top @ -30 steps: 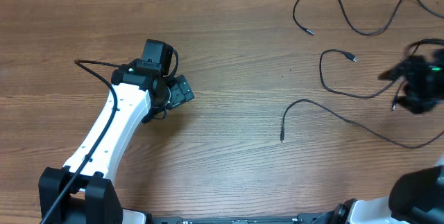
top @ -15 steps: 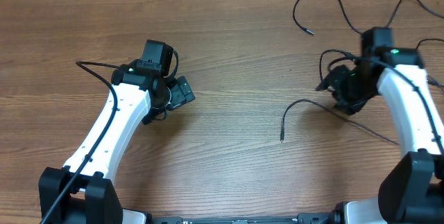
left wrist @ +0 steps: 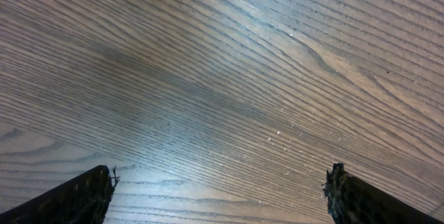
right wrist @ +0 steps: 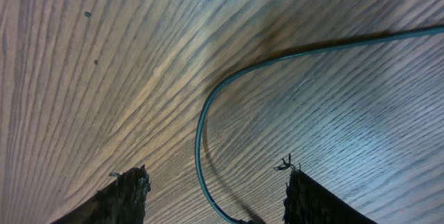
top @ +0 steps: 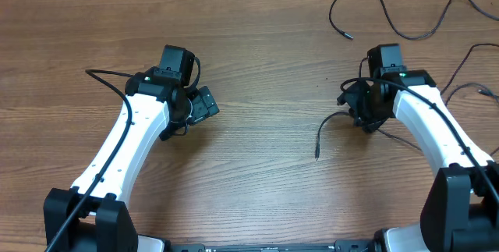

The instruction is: Untangle cables

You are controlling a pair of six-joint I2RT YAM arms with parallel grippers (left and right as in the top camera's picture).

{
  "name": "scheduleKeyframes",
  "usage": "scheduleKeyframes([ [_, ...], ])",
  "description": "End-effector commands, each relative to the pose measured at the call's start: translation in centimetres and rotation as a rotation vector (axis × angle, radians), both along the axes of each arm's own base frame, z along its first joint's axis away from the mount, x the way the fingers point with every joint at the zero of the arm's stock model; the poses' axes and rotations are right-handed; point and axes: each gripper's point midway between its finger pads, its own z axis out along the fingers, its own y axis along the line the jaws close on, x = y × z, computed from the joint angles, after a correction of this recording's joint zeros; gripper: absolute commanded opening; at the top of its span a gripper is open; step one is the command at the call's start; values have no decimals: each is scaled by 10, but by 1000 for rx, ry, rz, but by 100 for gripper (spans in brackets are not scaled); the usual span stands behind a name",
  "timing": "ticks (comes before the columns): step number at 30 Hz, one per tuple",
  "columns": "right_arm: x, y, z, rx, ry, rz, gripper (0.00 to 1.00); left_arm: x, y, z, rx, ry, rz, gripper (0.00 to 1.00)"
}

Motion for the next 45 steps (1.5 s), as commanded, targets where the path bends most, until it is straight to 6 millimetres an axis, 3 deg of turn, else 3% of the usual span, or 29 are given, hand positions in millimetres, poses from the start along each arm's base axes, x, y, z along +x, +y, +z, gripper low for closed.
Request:
scheduleKeyframes([
  [1,0,1,-3,-15,2,-20,64,-2,-1,-4,-2,17,4,100],
  [8,3,10,-9,-40,-7,14,63,-2,-1,-4,-1,17,4,100],
  [24,-2,10,-52,-75,110,-24,59,-3,-1,-4,0,21,4,99],
  [29,0,11,-53,-69,107,-46,51,-3,-1,-4,0,22,4,100],
  [45,1,4,-60,-112,113,-51,50,-3,0,-4,0,23,4,100],
])
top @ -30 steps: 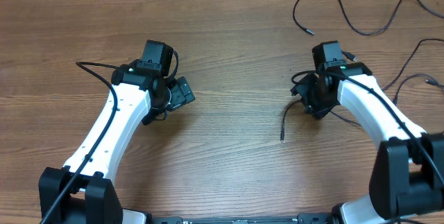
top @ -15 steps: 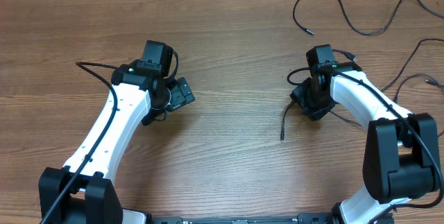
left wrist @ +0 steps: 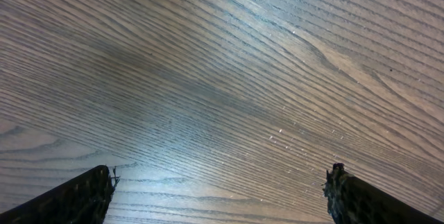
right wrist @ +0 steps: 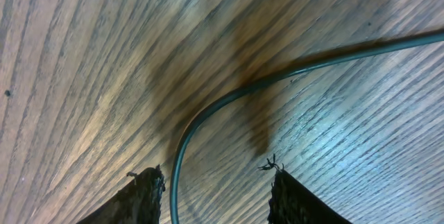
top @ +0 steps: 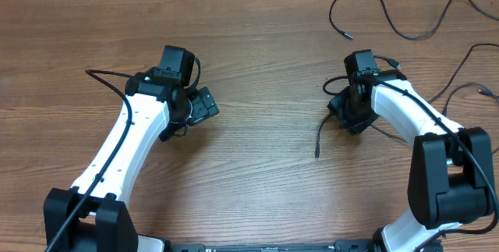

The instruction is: Untangle cables

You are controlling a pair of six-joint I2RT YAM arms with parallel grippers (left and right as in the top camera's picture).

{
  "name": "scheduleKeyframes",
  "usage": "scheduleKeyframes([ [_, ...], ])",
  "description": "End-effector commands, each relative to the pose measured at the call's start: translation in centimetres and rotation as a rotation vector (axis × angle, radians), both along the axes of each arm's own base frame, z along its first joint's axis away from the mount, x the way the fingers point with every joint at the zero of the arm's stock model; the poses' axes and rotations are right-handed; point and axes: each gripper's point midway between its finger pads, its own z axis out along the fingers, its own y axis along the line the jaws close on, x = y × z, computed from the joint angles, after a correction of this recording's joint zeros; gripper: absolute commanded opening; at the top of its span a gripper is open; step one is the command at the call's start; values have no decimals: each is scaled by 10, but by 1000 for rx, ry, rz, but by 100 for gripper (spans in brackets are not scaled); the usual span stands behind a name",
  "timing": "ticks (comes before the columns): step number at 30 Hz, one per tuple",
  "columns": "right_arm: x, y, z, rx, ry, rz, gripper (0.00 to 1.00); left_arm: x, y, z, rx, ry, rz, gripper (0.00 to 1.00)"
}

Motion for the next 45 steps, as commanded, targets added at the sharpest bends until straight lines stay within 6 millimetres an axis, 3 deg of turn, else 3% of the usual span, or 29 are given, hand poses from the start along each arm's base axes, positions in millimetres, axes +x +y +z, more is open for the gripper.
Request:
scheduleKeyframes([
  [1,-4,-4,-9,-28,26,-7,49,-1,-1,-4,-1,15,4,100],
  [16,-8,-12,-18,-77,59,-9,40,-2,-1,-4,0,19,4,99],
  [23,-10,11,-14,54,75,47,38,-2,-1,-4,0,19,4,99],
  [27,-16,10,-4,54,117,63,38,-2,0,-4,2,18,5,100],
  [36,3,13,33,62,24,86,48,-2,0,-4,3,16,5,100],
  [38,10,14,36,66,-8,87,54,-2,0,-4,3,16,5,99],
  [45,25,12,33,41,-72,82,56,-2,0,-4,2,15,5,100],
])
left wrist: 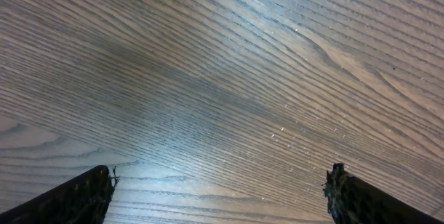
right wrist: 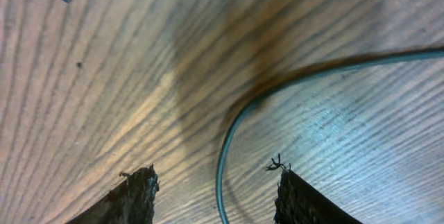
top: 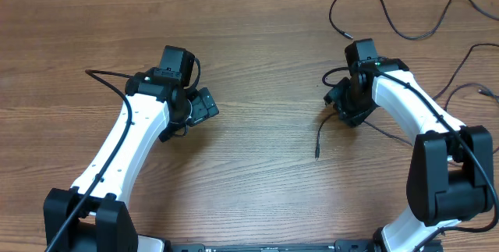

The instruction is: Untangle cables

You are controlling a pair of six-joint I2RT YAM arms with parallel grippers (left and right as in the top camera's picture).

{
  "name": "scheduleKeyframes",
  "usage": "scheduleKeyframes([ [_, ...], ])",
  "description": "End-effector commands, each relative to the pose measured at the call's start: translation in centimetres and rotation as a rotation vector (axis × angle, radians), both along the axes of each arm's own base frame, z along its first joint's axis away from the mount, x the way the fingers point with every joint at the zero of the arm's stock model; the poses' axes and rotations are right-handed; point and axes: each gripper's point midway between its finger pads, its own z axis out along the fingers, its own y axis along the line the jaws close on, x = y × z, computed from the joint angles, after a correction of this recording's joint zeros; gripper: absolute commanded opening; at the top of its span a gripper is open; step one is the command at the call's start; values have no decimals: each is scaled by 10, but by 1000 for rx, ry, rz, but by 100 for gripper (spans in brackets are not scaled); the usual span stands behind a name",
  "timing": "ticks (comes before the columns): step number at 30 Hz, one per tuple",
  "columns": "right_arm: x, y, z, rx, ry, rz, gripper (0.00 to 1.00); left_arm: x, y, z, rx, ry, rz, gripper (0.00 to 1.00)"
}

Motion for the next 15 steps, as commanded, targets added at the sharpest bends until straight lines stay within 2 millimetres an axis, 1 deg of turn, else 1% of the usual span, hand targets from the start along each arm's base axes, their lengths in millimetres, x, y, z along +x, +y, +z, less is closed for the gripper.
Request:
scheduleKeyframes([
  [1,8,-5,11,-38,-52,-8,56,0,-1,-4,1,9,5,100],
  [3,4,-11,4,-69,-47,-15,56,0,-1,-4,1,9,5,100],
  [9,-11,-13,-19,-66,-20,-36,56,0,-1,-3,1,9,5,100],
  [15,-12,-13,-25,-65,-26,-36,55,-1,0,-4,2,14,4,100],
])
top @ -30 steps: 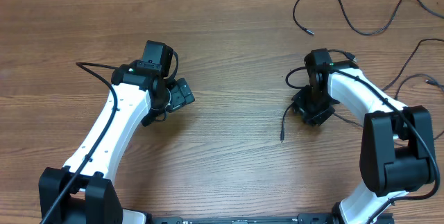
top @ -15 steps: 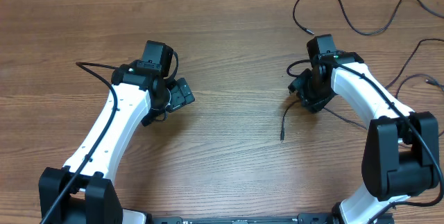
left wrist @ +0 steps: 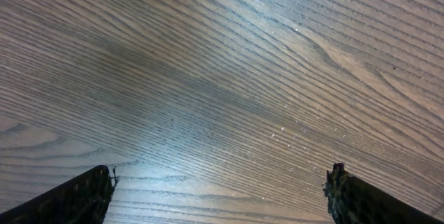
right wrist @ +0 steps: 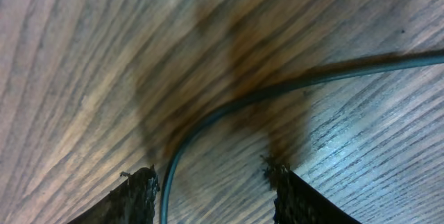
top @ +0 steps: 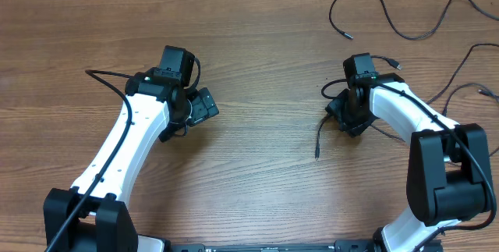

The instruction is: Untangle cables

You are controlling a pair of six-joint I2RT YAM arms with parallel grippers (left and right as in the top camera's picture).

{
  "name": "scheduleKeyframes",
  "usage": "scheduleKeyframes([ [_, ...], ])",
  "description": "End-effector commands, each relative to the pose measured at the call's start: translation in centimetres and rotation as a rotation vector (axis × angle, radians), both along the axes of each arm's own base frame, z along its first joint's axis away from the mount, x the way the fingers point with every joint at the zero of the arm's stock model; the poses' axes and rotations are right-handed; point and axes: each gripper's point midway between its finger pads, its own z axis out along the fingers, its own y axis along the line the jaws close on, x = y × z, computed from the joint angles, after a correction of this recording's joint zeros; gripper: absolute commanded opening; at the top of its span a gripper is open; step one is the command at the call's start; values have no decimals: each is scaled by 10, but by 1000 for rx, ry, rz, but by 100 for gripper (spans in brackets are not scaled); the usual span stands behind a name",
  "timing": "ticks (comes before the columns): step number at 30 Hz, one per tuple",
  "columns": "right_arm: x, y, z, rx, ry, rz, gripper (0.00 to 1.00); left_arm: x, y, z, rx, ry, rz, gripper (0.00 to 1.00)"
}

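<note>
A thin dark cable [top: 319,136] lies on the wooden table, its free end pointing toward the front. My right gripper [top: 343,116] is low over the cable's bend, open, with the cable [right wrist: 229,106] curving down between its fingertips [right wrist: 139,193], close to the left one. My left gripper [top: 204,105] hovers open over bare wood at mid-left; its wrist view shows only wood grain between its fingers [left wrist: 76,196]. More dark cables [top: 374,6] loop at the far right.
Further cable ends [top: 483,92] trail off the table's right edge. The tabletop [top: 257,182] between the arms shows bare wood.
My right gripper has dropped closer to the table and shifted slightly toward the front; the cable now runs nearer its left fingertip. The left arm has not moved.
The right gripper stood open above the cable's bend, then moved left and lower over it, then rose a little farther back. Now it is low over the bend again, still open. The cable has not moved, and the left gripper has stayed open and still.
</note>
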Motion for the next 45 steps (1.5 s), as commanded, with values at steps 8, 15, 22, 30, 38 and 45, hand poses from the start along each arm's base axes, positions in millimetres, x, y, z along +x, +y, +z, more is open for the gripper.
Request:
scheduleKeyframes([
  [8,1,-7,6,-46,-25,-10,35,-2,0,-4,2,16,4,99],
  [15,-6,-13,5,-77,3,-14,24,-5,0,-4,5,28,4,100],
  [22,-17,-22,4,-108,48,-24,7,-6,1,-5,7,34,4,100],
  [30,-32,-59,5,-136,118,-123,4,-6,1,-5,6,34,5,99],
  [38,-52,-113,8,-129,186,-264,4,-6,1,-5,6,34,5,99],
  [45,-61,-149,23,-129,160,-355,4,-6,1,-5,6,34,5,100],
])
